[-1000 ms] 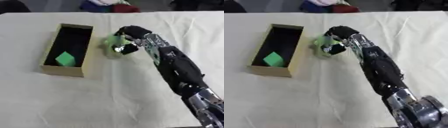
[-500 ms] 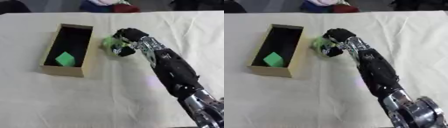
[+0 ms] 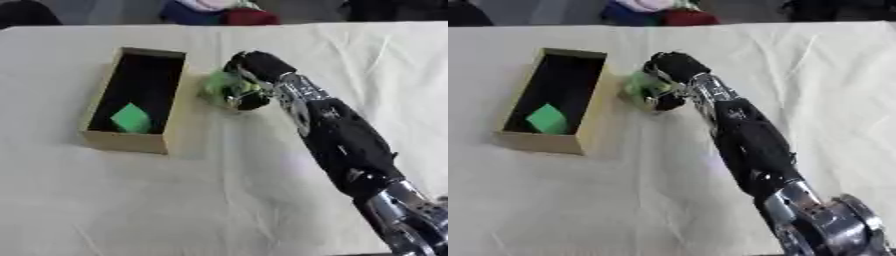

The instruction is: Pick up objects on the table and place them in the box.

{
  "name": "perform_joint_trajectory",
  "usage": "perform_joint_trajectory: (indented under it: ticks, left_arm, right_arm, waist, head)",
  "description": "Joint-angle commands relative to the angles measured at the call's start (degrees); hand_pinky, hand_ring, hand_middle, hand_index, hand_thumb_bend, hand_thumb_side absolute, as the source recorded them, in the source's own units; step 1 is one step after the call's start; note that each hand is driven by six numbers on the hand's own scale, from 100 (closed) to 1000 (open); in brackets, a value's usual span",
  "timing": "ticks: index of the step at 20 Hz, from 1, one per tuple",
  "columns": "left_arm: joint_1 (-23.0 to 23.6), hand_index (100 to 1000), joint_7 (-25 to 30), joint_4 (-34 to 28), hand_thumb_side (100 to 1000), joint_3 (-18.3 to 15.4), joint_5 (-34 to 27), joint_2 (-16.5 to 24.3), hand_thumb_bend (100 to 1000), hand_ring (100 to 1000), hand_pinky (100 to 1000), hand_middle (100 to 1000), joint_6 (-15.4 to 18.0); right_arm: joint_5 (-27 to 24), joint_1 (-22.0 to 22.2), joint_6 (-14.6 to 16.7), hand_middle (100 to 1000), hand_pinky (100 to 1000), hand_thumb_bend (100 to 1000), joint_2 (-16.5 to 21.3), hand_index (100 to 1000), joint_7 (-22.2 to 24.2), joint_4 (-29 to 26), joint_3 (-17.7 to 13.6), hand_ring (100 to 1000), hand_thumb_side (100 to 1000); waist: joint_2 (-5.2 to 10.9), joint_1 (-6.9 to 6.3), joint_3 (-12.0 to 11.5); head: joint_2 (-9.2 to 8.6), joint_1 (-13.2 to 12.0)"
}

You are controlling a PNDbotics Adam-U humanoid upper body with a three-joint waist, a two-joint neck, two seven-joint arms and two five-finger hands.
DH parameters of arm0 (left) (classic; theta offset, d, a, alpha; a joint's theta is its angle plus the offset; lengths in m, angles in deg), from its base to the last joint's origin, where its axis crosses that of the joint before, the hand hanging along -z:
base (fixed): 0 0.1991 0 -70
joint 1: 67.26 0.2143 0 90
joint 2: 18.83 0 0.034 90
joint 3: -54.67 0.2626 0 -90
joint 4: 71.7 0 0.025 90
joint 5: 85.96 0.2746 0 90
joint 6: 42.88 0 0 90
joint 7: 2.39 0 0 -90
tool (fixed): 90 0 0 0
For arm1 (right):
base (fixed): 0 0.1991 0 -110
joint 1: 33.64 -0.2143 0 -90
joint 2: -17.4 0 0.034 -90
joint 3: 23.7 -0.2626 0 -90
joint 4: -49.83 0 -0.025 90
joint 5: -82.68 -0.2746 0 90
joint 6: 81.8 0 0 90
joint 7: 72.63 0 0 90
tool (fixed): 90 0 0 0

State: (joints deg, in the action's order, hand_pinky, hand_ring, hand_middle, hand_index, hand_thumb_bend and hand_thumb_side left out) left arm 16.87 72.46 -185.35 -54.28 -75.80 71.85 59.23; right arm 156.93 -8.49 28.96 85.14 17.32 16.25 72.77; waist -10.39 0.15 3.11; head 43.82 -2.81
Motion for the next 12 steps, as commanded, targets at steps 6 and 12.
perform_joint_trajectory:
  ticks: [6, 12]
  left_arm:
    - [-0.24, 847, 0.49, -0.94, 769, -0.57, 0.38, 0.88, 100, 628, 738, 722, 0.03]
    - [-0.29, 847, 0.71, -0.94, 768, -0.54, 0.30, 0.89, 100, 628, 738, 723, 0.03]
  right_arm:
    - [-4.06, -3.51, -0.61, 411, 658, 100, 0.72, 569, 1.26, -7.08, 1.50, 600, 259]
    - [-5.42, -5.67, -0.59, 416, 660, 100, -0.43, 575, 1.72, -11.22, 2.08, 604, 236]
  waist:
    - [1.36, -0.09, -0.17]
    - [1.45, -0.07, -0.44]
  head:
    - [0.29, 0.06]
    - [0.29, 0.18]
